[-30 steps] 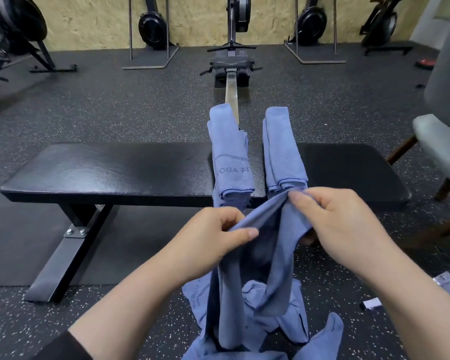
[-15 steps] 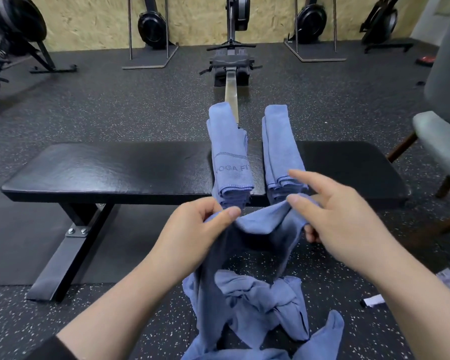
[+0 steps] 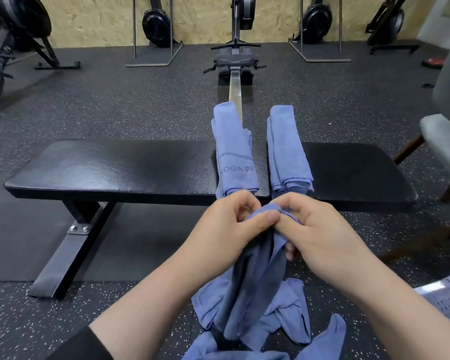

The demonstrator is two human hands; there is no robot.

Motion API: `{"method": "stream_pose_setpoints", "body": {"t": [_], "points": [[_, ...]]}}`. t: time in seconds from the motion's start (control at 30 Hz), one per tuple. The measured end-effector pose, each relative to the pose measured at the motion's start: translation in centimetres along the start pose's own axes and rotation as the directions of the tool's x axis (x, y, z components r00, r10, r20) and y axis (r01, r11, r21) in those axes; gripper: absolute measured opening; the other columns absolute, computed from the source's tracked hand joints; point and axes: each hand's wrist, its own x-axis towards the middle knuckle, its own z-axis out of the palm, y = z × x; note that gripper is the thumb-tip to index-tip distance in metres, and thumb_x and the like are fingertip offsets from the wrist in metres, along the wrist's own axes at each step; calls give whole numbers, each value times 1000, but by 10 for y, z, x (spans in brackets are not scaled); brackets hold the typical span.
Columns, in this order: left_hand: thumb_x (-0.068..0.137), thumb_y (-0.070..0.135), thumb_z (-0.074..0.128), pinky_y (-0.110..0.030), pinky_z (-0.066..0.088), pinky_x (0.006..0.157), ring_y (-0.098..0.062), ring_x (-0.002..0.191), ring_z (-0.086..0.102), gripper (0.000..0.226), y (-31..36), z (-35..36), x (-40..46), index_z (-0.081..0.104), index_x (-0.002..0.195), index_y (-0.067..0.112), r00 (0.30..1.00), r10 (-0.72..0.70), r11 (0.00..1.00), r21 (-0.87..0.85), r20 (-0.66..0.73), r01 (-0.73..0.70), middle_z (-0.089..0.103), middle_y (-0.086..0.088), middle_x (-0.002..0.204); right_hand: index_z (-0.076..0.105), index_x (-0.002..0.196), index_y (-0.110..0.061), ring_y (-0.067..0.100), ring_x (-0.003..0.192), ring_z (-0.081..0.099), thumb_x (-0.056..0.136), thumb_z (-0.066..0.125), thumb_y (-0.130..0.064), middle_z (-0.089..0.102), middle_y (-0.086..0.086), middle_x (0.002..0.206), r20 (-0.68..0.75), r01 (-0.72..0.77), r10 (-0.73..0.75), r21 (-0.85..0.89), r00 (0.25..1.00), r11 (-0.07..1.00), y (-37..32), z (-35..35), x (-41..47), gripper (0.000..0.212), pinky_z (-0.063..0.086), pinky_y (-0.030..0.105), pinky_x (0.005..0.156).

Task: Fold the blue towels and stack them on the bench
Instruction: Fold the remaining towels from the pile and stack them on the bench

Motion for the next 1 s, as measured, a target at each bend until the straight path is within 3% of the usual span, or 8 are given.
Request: {"method": "stream_pose_setpoints", "body": {"t": [0.13, 0.23, 0.33, 0.47, 0.53, 0.63, 0.8, 1.0], "points": [[96, 38, 63, -33, 38, 63, -8, 64, 43, 31, -17, -9, -4, 60, 81, 11, 966, -105, 982, 180, 234, 63, 51, 9, 68, 70, 91, -17, 15, 53, 50, 100, 61, -15, 60, 22, 71, -100, 18, -2, 154, 995, 988, -1, -5, 0, 13, 48, 32, 55], [93, 45, 64, -33, 35, 64, -9, 65, 41, 37, -25, -16, -8, 61, 82, 9, 928, -222, 940, 320, 299, 122, 49, 7, 70, 68, 98, -8, 12, 51, 49, 100, 60, -14, 60, 13, 73, -232, 64, 6, 296, 973, 953, -2, -9, 2, 11, 48, 25, 51], [91, 44, 68, -31, 27, 57, -9, 57, 33, 43, -27, -23, -12, 51, 73, 9, 930, -288, 899, 399, 229, 181, 39, 9, 62, 67, 100, -8, 9, 49, 47, 102, 57, -12, 58, 3, 68, -332, 62, 70, 370, 941, 927, -1, -16, 4, 12, 46, 20, 48], [91, 40, 68, -25, 28, 54, -5, 56, 34, 42, -26, -31, -13, 51, 69, 8, 990, -141, 939, 314, -22, 140, 41, 12, 59, 69, 94, -18, 12, 51, 53, 101, 59, -17, 61, 2, 63, -371, 1, 53, 144, 927, 990, 8, -24, 4, 13, 46, 27, 54], [91, 40, 68, -23, 29, 53, -5, 56, 35, 42, -22, -34, -13, 53, 70, 7, 986, -61, 964, 246, -153, 97, 42, 11, 59, 70, 90, -22, 13, 51, 56, 99, 62, -19, 64, 9, 63, -321, -38, 25, -36, 947, 999, 12, -26, 4, 13, 49, 36, 61], [95, 37, 62, -21, 33, 55, -3, 54, 38, 36, -13, -33, -15, 55, 70, 12, 974, 8, 973, 225, -227, 44, 45, 12, 56, 67, 100, -29, 7, 44, 52, 97, 65, -19, 60, 5, 55, -145, -106, 72, -239, 987, 965, 13, -22, 4, 10, 47, 24, 57], [98, 32, 60, -13, 37, 61, -2, 63, 49, 23, -7, -21, -16, 59, 76, 27, 996, 53, 953, 302, -71, -29, 60, 9, 66, 44, 140, -55, 6, 53, 58, 96, 66, -31, 62, -2, 61, 142, -13, 71, -373, 987, 928, 6, -2, -2, 54, 46, 25, 58], [97, 27, 63, -12, 37, 60, -1, 60, 48, 22, 2, -8, -14, 58, 77, 34, 992, 119, 971, 214, -32, -110, 60, 14, 64, 65, 96, -35, 11, 53, 57, 98, 62, -26, 57, -2, 56, 241, 35, 28, -255, 970, 966, 1, 13, -3, 10, 53, 38, 65]]}}
